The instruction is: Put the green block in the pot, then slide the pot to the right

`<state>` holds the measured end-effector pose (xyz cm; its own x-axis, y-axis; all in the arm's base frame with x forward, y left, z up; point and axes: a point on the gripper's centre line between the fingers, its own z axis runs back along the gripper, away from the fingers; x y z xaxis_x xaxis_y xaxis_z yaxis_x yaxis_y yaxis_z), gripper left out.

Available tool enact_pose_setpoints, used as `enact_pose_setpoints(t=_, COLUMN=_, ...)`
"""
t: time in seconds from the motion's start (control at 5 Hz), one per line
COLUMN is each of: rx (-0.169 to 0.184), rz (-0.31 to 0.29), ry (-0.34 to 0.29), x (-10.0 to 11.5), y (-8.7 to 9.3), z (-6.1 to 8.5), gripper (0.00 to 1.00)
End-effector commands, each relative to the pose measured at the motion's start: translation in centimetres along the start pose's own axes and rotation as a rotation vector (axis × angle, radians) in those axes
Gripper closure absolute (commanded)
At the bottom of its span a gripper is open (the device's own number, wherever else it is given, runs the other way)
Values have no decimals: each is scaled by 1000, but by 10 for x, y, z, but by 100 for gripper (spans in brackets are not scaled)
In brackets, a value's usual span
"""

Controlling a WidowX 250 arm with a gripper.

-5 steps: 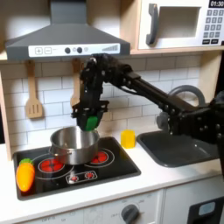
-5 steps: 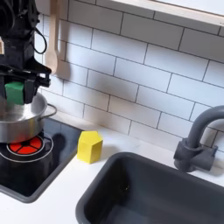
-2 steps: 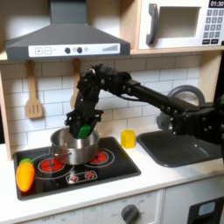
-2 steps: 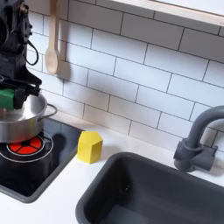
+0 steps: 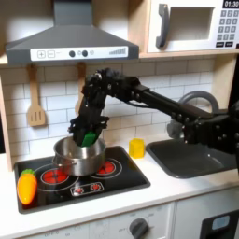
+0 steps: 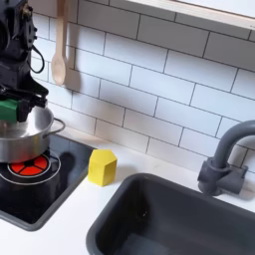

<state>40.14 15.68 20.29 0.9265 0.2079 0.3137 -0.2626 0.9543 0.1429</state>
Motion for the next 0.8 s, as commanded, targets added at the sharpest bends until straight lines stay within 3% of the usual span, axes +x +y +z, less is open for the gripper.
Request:
enact_pose_setpoints(t=0.0, rx=18, rz=-13, ry=4, x=0, y=4, z=5, gripper=0)
enact_pose_setpoints(t=0.6, rx=14, rz=-48, ry=36, x=-5, y=3, z=0, gripper=0)
